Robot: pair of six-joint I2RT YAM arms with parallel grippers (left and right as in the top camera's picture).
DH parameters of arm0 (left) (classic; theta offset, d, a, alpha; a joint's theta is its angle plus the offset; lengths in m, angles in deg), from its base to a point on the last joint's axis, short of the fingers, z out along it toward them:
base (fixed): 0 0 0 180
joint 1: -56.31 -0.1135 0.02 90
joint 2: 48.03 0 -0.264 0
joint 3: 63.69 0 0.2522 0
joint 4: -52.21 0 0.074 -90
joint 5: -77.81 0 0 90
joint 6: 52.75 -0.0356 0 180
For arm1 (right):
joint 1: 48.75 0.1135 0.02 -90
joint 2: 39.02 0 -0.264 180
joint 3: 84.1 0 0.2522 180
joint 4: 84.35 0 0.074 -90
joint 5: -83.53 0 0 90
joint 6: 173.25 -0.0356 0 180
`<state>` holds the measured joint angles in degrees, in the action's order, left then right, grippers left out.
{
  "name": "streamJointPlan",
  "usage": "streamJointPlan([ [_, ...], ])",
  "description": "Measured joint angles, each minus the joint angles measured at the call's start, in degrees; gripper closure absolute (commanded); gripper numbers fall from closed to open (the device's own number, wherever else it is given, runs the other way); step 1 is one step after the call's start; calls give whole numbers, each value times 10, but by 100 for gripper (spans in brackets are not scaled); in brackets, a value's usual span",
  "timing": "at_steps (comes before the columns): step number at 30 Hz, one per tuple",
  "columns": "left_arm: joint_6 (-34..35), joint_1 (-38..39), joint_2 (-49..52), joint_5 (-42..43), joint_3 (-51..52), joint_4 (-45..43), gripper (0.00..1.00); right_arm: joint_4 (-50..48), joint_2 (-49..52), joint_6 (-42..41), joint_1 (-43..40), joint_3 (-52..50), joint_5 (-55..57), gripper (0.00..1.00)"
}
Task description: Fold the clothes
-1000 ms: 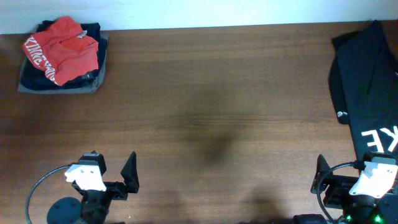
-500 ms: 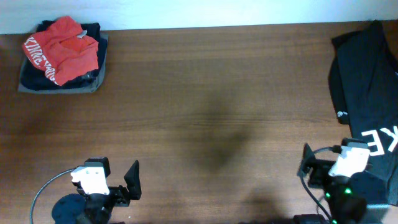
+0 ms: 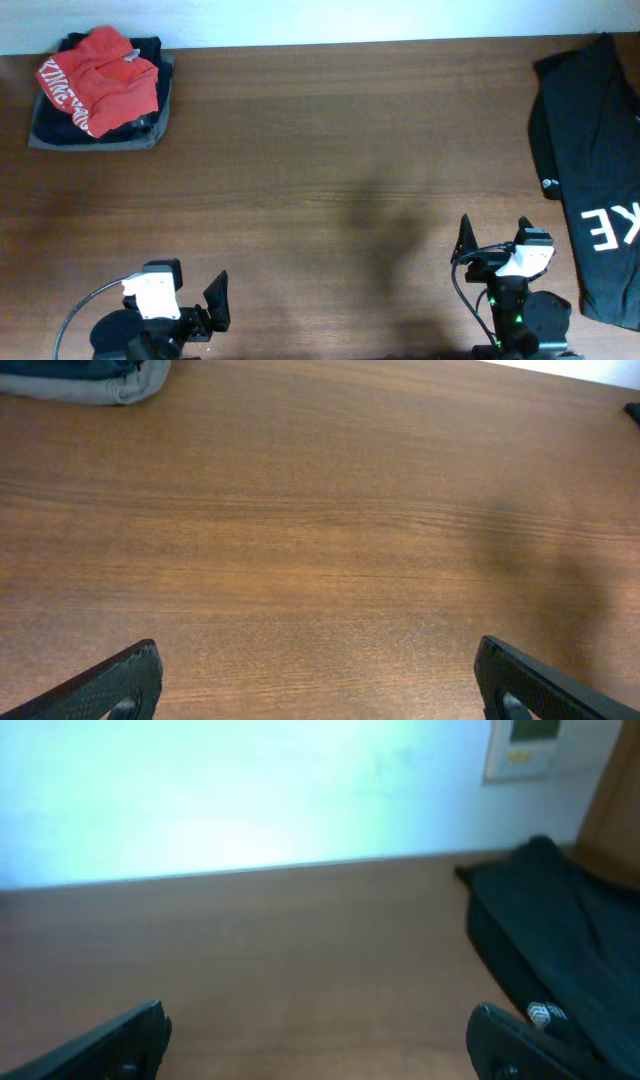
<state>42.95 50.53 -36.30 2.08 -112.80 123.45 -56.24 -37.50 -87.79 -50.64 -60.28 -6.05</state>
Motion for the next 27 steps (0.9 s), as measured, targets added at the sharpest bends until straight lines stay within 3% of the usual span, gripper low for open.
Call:
streamJointPlan([
  [16, 0, 0, 0, 0, 0, 19, 1, -178, -7, 0, 0, -83, -54, 1],
  [27, 0, 0, 0, 0, 0, 19, 1, -152, -7, 1, 0, -95, -63, 1],
])
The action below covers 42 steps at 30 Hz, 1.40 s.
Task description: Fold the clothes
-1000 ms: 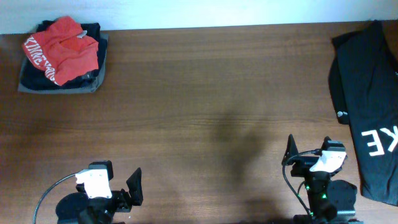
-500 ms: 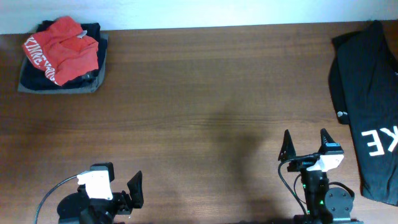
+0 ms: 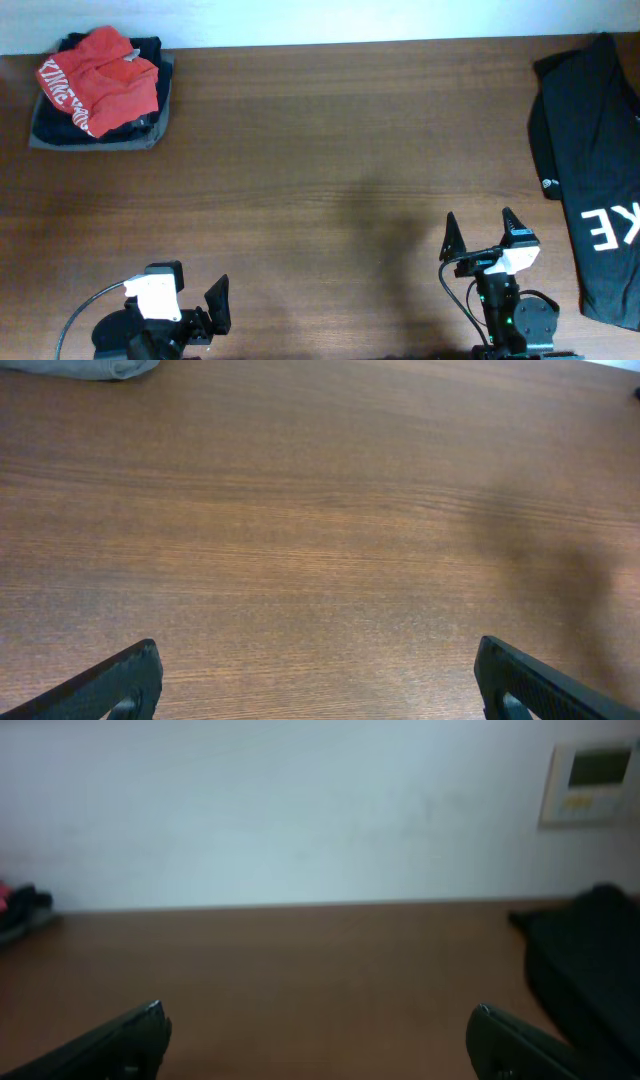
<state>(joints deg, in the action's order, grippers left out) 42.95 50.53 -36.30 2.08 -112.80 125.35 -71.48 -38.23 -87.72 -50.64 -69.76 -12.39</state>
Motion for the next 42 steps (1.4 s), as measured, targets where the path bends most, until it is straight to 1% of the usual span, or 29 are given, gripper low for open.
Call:
streamJointPlan([
  [3, 0, 0, 0, 0, 0, 0, 1, 46, 0, 0, 0, 0, 0, 1],
  [13, 0, 0, 0, 0, 0, 0, 0, 45, 0, 48, 0, 0, 0, 1],
  [42, 0, 0, 0, 0, 0, 0, 1, 45, 0, 57, 0, 0, 0, 1],
])
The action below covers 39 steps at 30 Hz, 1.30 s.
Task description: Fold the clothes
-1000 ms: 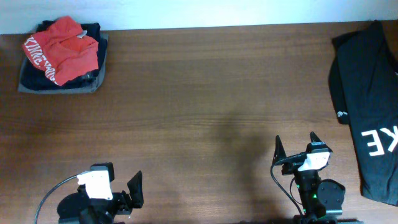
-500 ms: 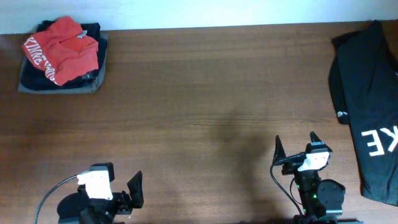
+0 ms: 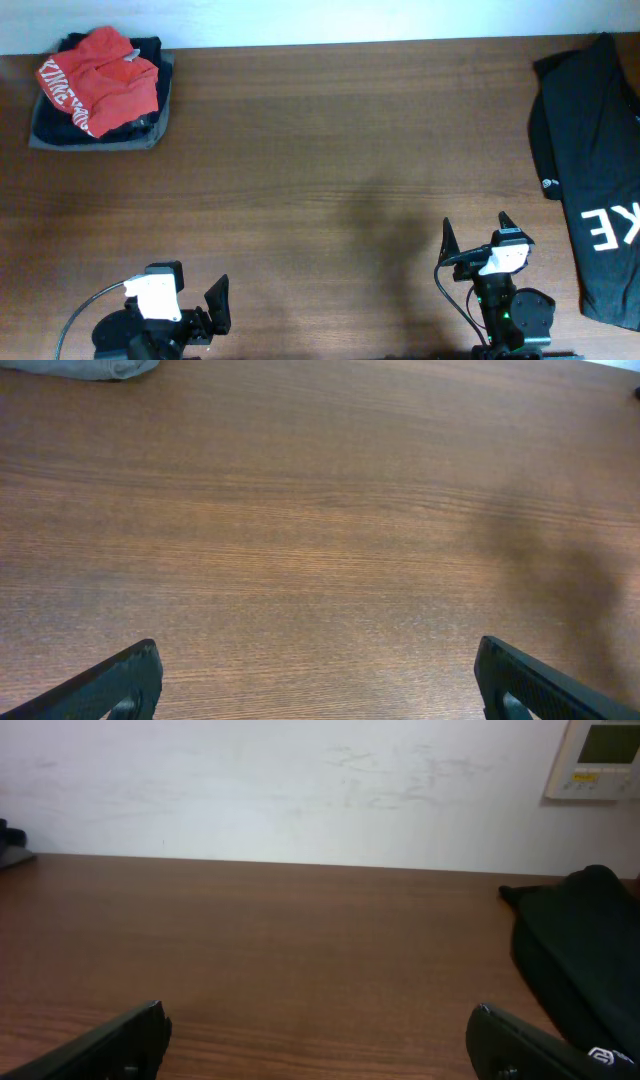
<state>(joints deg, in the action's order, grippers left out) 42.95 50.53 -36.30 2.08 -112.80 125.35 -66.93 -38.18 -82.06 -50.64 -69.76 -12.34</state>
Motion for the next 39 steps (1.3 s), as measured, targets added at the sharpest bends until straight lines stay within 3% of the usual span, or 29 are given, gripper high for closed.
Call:
streamJointPlan([
  [7, 0, 0, 0, -9, 2, -39, 1, 0, 0, 1, 0, 0, 0, 1],
  [26, -83, 36, -87, 24, 257, -501, 1, 0, 0, 1, 0, 0, 0, 1],
  [32, -92, 36, -108, 29, 307, -581, 0, 0, 0, 1, 0, 0, 0, 1],
  [39, -114, 44, -108, 29, 339, -606, 1, 0, 0, 2, 0, 0, 0, 1],
])
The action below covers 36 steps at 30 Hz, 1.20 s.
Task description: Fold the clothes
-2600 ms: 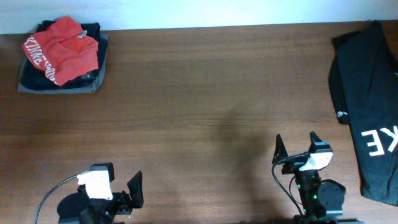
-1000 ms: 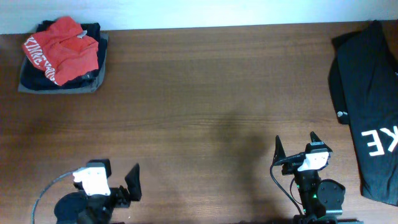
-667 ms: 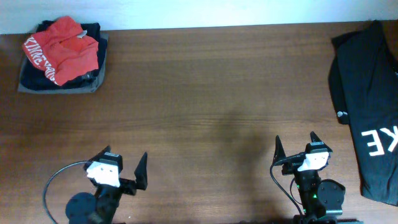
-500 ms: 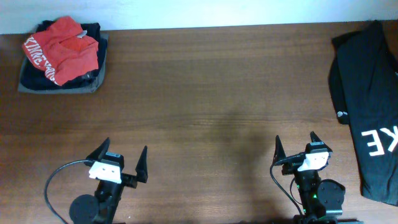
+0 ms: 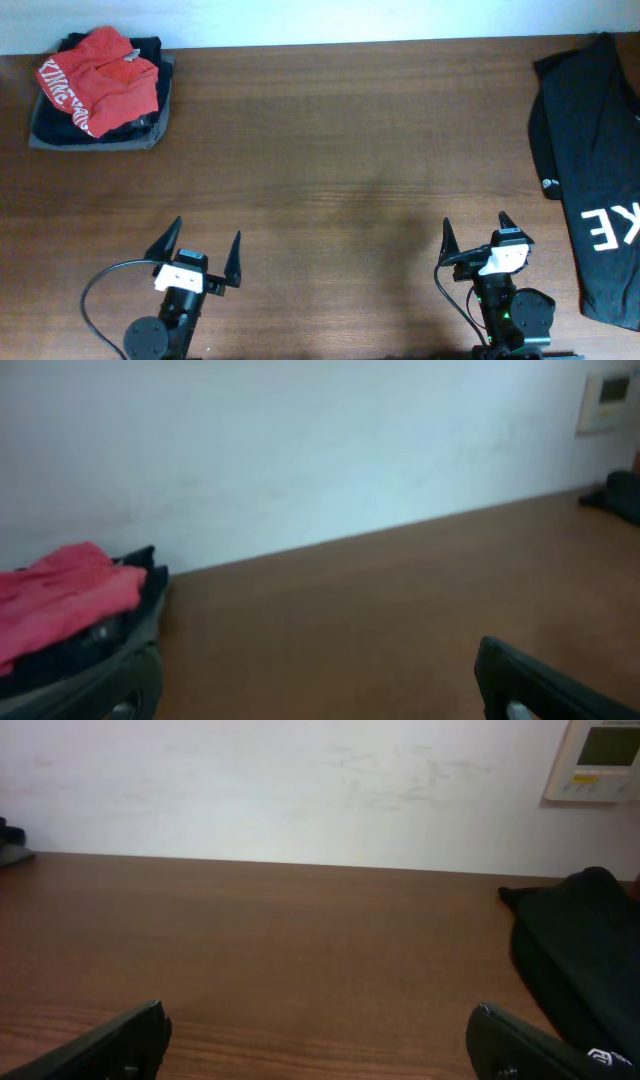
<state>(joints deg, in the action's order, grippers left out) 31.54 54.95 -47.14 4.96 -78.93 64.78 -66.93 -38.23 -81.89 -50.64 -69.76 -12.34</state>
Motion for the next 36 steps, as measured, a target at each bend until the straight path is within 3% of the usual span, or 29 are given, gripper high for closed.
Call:
streamJointPlan([
  [9, -48, 17, -1, -1, 7, 42, 1, 0, 0, 0, 0, 0, 0, 1],
  [36, -54, -11, -2, -2, 7, 42, 1, 0, 0, 0, 0, 0, 0, 1],
])
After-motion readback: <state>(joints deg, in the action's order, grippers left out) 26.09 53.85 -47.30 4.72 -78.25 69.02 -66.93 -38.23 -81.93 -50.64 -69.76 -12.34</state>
